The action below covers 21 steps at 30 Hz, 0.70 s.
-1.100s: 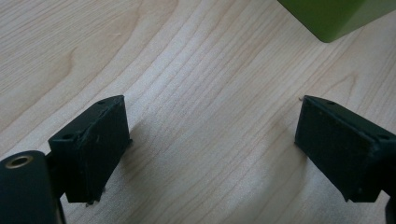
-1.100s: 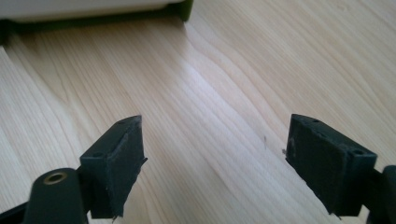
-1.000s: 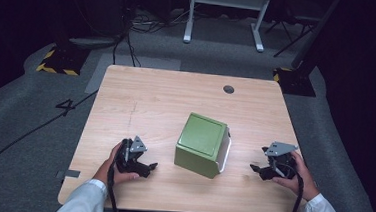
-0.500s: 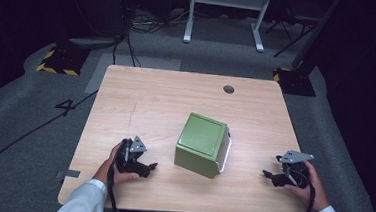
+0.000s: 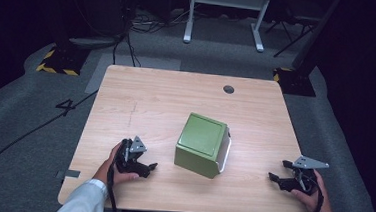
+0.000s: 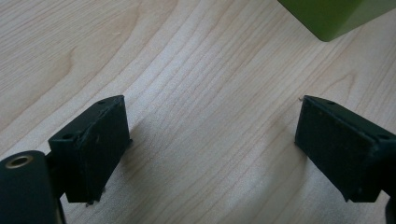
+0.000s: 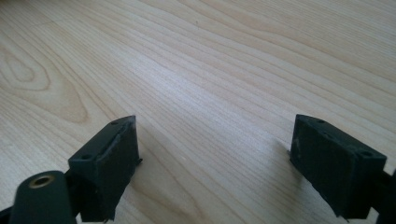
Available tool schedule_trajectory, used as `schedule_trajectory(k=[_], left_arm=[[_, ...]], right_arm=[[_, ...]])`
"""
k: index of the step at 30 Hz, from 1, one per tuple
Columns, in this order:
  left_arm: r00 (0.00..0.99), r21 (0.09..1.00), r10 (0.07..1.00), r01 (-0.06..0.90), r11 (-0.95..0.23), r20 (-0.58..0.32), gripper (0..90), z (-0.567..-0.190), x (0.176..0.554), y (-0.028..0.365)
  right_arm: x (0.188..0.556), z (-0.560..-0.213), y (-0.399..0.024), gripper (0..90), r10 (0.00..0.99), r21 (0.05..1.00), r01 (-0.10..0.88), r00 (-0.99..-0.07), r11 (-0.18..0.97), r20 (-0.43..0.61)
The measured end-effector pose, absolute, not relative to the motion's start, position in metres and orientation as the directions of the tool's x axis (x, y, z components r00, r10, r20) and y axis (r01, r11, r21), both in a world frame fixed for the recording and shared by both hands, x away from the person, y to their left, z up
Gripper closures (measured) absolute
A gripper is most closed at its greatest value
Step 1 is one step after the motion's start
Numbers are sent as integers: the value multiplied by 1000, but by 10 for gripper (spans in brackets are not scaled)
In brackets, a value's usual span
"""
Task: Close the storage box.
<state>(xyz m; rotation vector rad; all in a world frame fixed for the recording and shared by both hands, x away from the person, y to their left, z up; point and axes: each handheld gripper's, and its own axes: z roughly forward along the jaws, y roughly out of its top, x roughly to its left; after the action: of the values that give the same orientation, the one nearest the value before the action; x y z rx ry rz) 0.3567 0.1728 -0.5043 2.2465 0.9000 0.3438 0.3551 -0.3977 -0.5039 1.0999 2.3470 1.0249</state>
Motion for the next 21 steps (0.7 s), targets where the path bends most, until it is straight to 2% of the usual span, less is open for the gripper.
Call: schedule_trajectory(k=[21], left_arm=[[724, 682, 690, 509, -525, -9, 102, -504, 356, 173]], right_arm=[[355, -504, -397, 153, 776, 738, 519, -631, 432, -10]])
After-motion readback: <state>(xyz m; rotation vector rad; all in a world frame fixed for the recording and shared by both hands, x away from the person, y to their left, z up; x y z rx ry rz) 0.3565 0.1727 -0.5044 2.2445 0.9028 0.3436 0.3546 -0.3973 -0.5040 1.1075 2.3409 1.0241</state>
